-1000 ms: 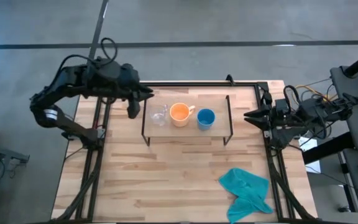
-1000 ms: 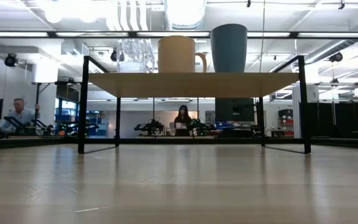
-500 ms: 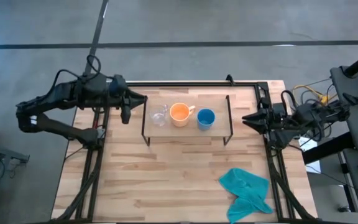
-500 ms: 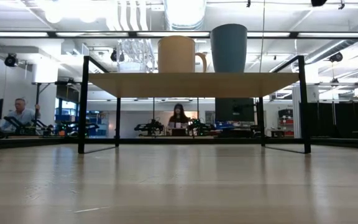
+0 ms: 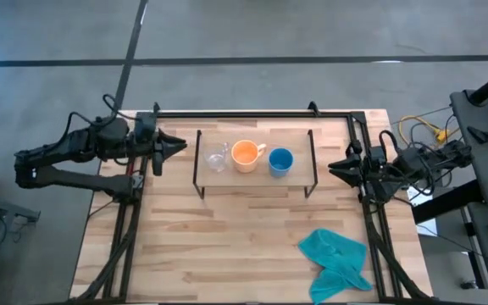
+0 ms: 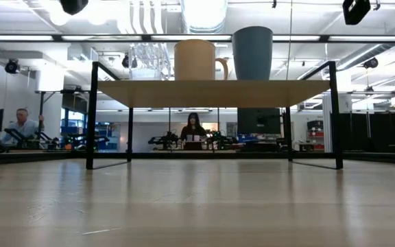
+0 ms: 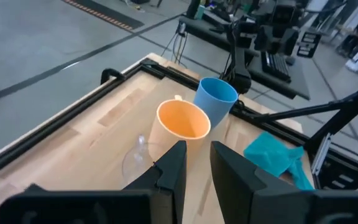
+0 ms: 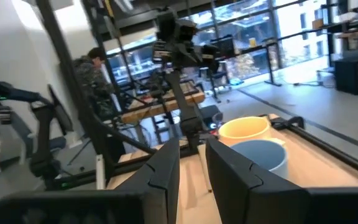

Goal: Stack small to large cups/mugs on shelf
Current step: Return to Home Position

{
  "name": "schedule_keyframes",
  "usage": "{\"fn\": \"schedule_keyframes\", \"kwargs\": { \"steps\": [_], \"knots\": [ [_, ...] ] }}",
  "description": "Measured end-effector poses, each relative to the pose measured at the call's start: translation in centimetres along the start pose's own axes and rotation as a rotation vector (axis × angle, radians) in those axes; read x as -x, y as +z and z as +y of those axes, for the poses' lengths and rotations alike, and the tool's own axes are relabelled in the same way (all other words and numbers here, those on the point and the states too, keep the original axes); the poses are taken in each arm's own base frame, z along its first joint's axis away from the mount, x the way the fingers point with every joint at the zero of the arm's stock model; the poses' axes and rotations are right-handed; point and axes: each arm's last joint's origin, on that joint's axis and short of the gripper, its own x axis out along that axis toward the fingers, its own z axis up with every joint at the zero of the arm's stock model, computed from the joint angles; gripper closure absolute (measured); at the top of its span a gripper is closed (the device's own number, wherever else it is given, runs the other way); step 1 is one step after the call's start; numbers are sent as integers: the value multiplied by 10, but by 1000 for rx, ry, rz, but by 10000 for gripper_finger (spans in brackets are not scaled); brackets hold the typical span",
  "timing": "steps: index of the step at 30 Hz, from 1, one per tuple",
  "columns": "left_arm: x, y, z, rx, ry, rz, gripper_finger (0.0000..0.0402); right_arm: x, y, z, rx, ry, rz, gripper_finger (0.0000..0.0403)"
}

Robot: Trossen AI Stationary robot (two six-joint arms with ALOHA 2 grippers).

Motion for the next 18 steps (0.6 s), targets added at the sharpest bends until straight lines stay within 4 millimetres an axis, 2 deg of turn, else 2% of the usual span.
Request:
{"fn": "schedule_keyframes", "kwargs": {
  "steps": [9, 18],
  "knots": [
    [-3, -46, 18, 30, -5, -8, 343, 3, -19, -4, -2, 42, 4, 328],
    [6, -90, 37, 107, -62, -105, 343, 5, -31, -8, -5, 45, -6, 328]
  ]
}}
